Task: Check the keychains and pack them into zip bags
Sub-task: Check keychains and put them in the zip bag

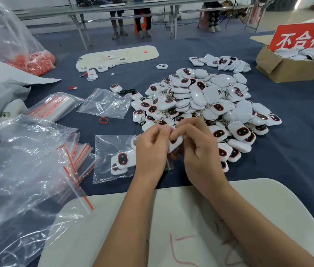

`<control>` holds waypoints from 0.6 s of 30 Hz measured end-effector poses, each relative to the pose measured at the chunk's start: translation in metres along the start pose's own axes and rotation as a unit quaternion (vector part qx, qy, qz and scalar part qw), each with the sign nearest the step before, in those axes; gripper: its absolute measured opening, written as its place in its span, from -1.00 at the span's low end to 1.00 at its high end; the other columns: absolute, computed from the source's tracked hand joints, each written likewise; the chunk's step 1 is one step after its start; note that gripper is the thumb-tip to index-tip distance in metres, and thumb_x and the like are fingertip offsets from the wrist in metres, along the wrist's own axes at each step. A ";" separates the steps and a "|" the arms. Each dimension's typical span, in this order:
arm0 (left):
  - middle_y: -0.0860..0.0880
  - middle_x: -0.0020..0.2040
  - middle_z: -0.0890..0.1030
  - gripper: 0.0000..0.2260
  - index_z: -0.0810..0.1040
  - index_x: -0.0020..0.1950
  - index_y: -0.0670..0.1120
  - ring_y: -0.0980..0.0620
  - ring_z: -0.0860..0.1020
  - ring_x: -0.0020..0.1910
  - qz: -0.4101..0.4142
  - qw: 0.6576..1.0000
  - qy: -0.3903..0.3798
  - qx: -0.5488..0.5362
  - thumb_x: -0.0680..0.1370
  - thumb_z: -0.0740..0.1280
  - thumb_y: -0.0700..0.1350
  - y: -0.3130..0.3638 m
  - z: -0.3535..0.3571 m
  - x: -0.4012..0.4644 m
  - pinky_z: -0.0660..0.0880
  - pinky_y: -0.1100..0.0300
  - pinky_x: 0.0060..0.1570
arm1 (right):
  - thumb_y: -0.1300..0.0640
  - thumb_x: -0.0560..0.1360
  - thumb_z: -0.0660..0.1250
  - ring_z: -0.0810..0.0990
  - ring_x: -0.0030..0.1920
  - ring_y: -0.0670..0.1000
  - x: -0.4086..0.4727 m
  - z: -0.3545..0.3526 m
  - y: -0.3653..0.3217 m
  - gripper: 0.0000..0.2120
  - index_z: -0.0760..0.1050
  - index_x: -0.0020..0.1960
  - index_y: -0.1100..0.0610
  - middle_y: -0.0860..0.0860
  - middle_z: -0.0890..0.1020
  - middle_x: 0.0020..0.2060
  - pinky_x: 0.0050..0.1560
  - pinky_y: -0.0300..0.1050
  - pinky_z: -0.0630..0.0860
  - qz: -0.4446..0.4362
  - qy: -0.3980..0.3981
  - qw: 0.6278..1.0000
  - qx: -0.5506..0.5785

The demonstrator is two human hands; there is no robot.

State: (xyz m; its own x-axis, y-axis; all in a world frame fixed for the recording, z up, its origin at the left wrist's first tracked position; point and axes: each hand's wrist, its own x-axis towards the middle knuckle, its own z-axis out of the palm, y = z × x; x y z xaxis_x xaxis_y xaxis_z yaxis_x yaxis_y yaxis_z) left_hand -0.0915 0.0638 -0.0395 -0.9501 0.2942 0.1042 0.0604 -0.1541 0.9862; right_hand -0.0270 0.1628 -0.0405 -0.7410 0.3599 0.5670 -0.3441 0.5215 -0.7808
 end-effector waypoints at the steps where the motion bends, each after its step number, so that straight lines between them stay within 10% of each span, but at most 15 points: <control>1: -0.19 -0.24 0.56 -0.76 0.62 -0.14 -0.19 -0.12 0.49 -0.21 0.002 1.000 -0.007 0.004 0.60 0.31 -0.05 -0.001 -0.001 0.000 0.49 -0.15 -0.18 | 0.46 0.60 0.13 0.64 -0.09 0.07 0.001 -0.001 0.003 -0.64 0.61 -0.06 0.12 0.03 0.55 0.01 -0.12 -0.01 0.63 0.030 0.003 0.999 0.013; 14: -0.24 0.13 0.63 -0.70 0.66 0.18 -0.18 -0.10 0.64 0.07 -0.022 0.999 -0.002 -0.049 0.61 0.23 -0.45 0.001 -0.001 -0.001 0.68 0.04 -0.09 | 0.38 0.64 0.17 0.65 0.01 0.05 0.012 -0.010 0.016 -0.74 0.58 0.16 0.17 0.02 0.65 0.01 0.12 0.11 0.60 0.122 0.122 0.978 -0.116; 18: -0.24 0.04 0.65 -0.74 0.65 0.13 -0.20 -0.22 0.65 0.11 -0.014 0.998 -0.010 -0.061 0.59 0.26 -0.44 0.000 -0.002 -0.001 0.68 -0.09 -0.01 | 0.17 0.71 0.24 0.71 -0.11 0.07 0.008 -0.008 0.013 -0.83 0.61 0.15 0.06 -0.03 0.71 -0.12 -0.11 0.10 0.61 0.154 0.026 0.988 0.021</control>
State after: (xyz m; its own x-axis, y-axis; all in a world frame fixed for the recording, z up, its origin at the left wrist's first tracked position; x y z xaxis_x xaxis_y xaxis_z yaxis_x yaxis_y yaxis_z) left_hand -0.0908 0.0615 -0.0399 -0.9441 0.3193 0.0815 -0.0045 -0.2599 0.9656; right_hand -0.0325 0.1788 -0.0440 -0.7837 0.5363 0.3133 -0.1322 0.3489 -0.9278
